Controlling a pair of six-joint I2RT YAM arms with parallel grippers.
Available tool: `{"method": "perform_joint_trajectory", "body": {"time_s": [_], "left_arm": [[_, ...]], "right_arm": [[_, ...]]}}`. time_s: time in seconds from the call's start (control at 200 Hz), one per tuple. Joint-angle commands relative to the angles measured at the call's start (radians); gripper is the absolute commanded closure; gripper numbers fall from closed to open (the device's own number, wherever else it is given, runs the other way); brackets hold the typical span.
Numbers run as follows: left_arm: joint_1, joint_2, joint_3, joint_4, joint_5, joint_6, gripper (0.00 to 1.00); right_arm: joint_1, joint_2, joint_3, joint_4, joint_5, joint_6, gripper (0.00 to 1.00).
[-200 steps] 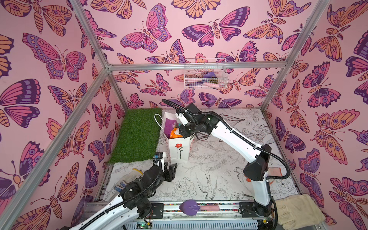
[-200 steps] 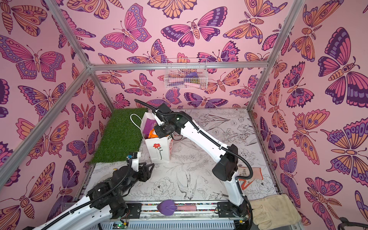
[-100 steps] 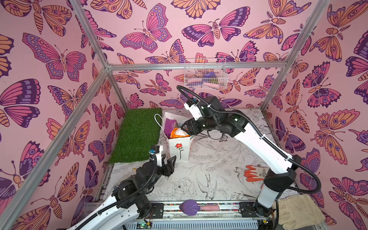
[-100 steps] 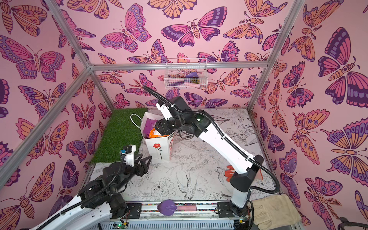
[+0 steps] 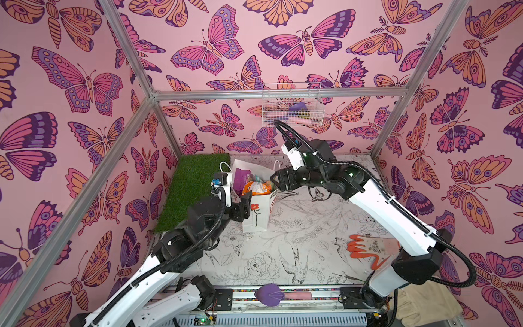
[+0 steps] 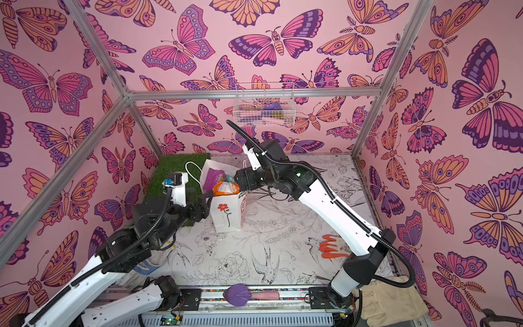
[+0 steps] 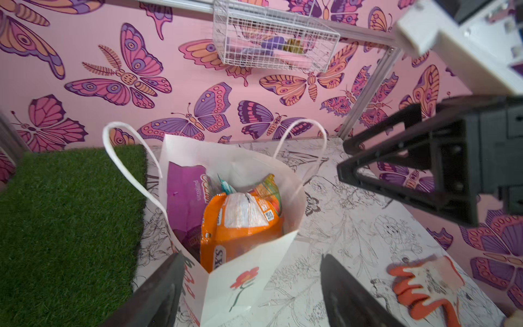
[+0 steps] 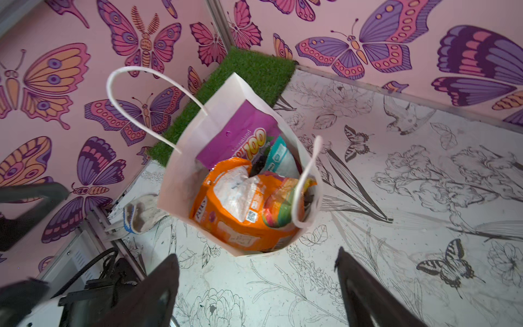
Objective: Place the snacks into the paper bag
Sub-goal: Press the snack against the paper bag, then move the paper bag to the center of the table.
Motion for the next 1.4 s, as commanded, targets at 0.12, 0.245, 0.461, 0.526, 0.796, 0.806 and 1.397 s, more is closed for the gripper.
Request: {"method": "perform_joint_trajectory", "body": {"time_s": [0.12,0.245,0.461,0.526,0.796,0.806,1.397], "left_arm": [[0.166,0.074,0.075,-0.06,0.149,-0.002,0.21],[0.251,0.107,0.08,-0.06,0.226,-0.021,0.2],[0.403,0.133,0.057,-0.013,0.357,-0.056,0.21],[0.441,0.142,0.05,0.012,0.4,-0.066,0.21],[0.547,0.219,0.065,0.077,0.522,-0.097,0.3],[0.547,0.223,0.067,0.079,0.523,-0.097,0.3],[0.549,0.352,0.352,0.149,0.791,-0.084,1.0]], "right_arm": [[-0.08,-0.075,-0.073,0.069,-0.082,0.049,0.13],[-0.112,-0.081,-0.103,0.096,-0.136,0.063,0.14],[-0.142,-0.078,-0.142,0.18,-0.25,0.094,0.15],[-0.145,-0.062,-0.14,0.197,-0.266,0.1,0.16],[-0.171,0.042,-0.115,0.264,-0.371,0.156,0.22],[-0.171,0.044,-0.112,0.265,-0.375,0.156,0.23],[-0.168,0.141,0.175,0.242,-0.42,0.188,1.0]]}}
